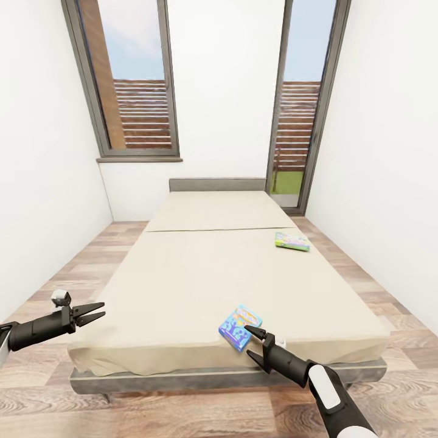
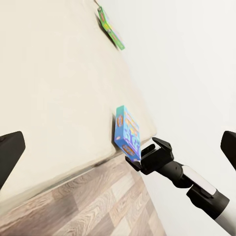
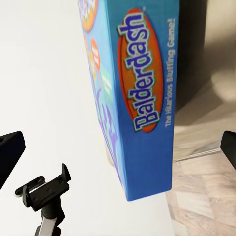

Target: Put all the toys in the child's room - the three board games (two on the bed and one on the table), the two jigsaw puzzles on the table, and the tennis ball on the table - inside the toy box on the table in the child's room.

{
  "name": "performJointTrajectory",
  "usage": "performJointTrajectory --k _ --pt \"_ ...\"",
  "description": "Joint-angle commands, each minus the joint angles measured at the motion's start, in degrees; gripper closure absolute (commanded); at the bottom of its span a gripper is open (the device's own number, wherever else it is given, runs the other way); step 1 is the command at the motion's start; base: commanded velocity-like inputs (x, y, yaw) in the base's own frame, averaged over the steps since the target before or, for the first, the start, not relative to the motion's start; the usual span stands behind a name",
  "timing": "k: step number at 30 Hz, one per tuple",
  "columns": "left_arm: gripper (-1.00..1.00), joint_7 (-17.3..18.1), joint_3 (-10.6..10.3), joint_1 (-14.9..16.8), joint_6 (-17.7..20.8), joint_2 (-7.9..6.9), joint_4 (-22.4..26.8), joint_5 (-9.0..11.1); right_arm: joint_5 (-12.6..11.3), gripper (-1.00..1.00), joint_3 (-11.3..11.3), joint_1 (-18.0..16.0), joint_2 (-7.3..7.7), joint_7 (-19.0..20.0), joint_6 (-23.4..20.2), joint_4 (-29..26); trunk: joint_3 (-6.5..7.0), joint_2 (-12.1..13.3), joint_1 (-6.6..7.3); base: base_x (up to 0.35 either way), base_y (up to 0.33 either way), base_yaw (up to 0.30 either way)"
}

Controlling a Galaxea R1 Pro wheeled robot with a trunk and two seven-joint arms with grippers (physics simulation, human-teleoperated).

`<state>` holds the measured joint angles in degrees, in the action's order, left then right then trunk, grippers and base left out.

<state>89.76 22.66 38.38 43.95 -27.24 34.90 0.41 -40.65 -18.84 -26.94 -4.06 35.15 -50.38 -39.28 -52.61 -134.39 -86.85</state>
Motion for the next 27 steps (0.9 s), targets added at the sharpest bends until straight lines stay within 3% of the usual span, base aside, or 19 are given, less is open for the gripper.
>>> performJointTrajectory --k 1,27 --pt "-1.0 0.2 0.0 0.0 0.6 -0.01 0.0 -0.1 0.2 -1.0 -0.3 0.0 -0.07 0.2 -0.3 0.0 -0.06 0.0 0.01 0.016 0.0 0.0" --pt "-1.0 0.2 0.0 0.0 0.6 -0.01 0.0 -0.1 0.2 -1.0 -0.3 0.0 -0.07 0.2 -0.3 0.0 -0.06 0.0 0.01 0.002 0.009 0.0"
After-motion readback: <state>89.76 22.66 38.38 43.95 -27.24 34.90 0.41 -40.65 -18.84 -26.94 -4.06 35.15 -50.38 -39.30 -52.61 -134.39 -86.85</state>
